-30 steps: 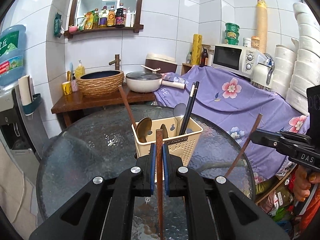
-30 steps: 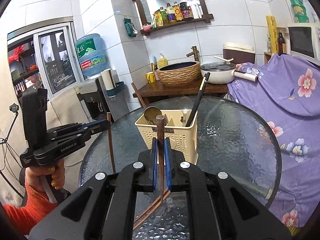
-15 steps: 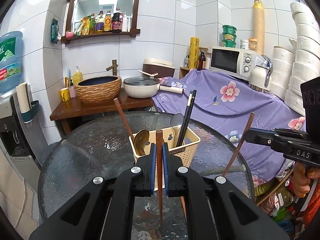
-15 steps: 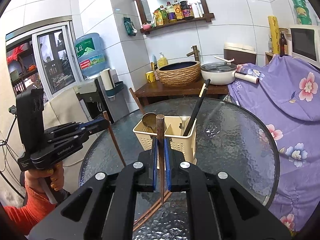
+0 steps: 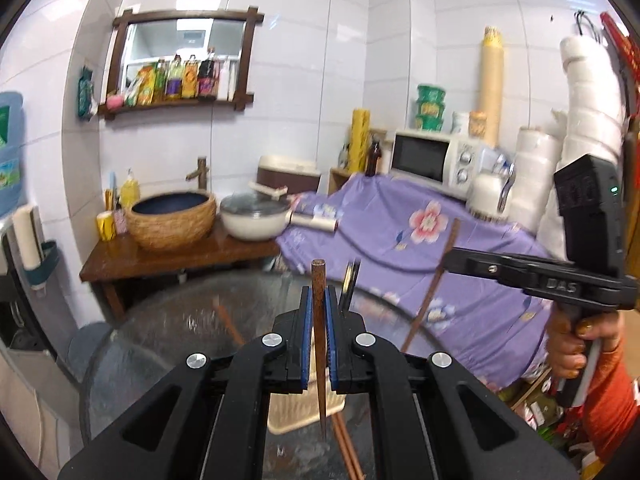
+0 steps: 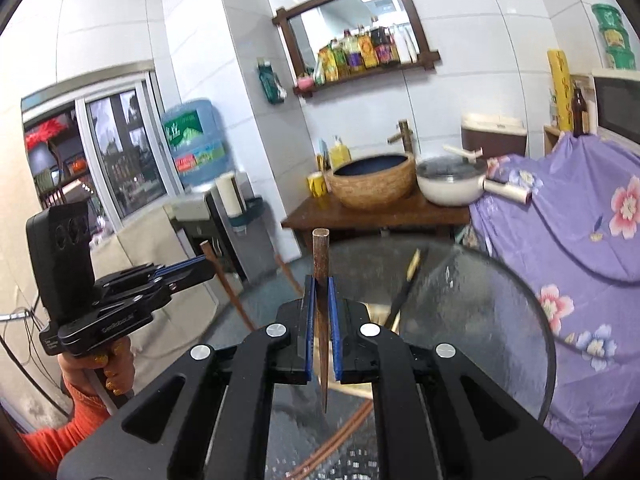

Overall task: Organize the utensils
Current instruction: 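Open left tool over holder while right tool drops its brown chopstick in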

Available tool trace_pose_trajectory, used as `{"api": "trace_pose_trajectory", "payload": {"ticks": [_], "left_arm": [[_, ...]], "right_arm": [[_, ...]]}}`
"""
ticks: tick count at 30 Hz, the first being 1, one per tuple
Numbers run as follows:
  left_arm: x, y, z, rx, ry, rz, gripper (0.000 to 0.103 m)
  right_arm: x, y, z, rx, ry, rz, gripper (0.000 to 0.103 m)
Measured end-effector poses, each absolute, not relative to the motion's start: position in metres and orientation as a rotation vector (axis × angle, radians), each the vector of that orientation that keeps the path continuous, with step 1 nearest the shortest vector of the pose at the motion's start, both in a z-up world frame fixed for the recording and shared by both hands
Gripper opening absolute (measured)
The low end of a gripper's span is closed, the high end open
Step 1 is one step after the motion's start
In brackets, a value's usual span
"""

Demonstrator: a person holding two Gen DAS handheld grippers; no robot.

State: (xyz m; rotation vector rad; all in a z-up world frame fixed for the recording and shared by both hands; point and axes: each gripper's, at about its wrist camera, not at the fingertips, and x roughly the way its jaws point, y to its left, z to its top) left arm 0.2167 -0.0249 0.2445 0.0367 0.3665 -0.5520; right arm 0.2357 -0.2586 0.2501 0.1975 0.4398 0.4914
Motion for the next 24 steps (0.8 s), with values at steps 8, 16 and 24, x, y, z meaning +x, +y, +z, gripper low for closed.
{"api": "trace_pose_trajectory", "payload": {"ticks": [8,16,24], "left_arm": [[0.239,-0.032,0.311,0.063,0.271,-0.467,0.001],[0.278,-0.035,0.286,0.024,0.334,-0.421,0.001],[0.326,0.011,0.158,-0.200,0.317,-0.322,0.004]], "right_arm": [[0.276,-0.260,0.313,0.190,0.383,0.411,0.007],[0.315,-0.235,0.287,0.108,0.440,0.342,0.007],[0.341,-0.220,0.196,0.149,0.559,0.365,0.014]]}}
